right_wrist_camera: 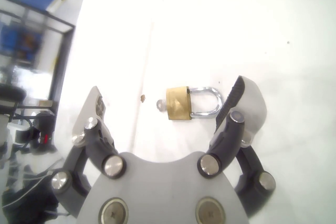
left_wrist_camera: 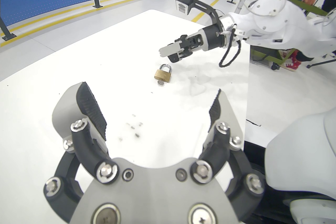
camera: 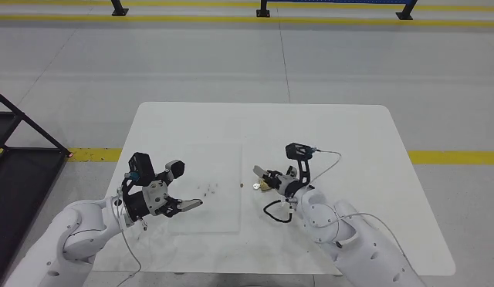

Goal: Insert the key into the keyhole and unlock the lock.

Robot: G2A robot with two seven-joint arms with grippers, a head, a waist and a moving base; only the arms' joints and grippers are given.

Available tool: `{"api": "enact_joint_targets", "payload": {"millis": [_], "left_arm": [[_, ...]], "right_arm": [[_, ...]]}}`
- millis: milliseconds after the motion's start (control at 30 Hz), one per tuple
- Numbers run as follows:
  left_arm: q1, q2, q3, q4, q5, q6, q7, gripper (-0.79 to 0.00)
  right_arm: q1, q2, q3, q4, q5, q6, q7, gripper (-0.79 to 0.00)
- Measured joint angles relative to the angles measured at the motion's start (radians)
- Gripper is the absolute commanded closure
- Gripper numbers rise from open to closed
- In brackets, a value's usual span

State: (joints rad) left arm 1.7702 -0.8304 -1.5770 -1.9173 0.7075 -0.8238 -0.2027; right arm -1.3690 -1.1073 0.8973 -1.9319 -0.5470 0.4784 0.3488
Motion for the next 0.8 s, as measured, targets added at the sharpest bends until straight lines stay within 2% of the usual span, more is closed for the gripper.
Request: {"api": "enact_joint_targets", "payload": {"millis": [200,800], "left_arm": [[0.0,0.0,0.0,0.0,0.0,0.0,0.0,-0.785],[-0.001,-0.004,0.0,0.002,0.008,0.011,0.003,-0.785]], "right_arm": [[-0.098,0.007,0.015,-0.096,-0.133,-0.106,-0.196,-0.785],[-0.11,0.007,0.025,-0.1,-0.149,-0.121,-0.202,-0.785]]}}
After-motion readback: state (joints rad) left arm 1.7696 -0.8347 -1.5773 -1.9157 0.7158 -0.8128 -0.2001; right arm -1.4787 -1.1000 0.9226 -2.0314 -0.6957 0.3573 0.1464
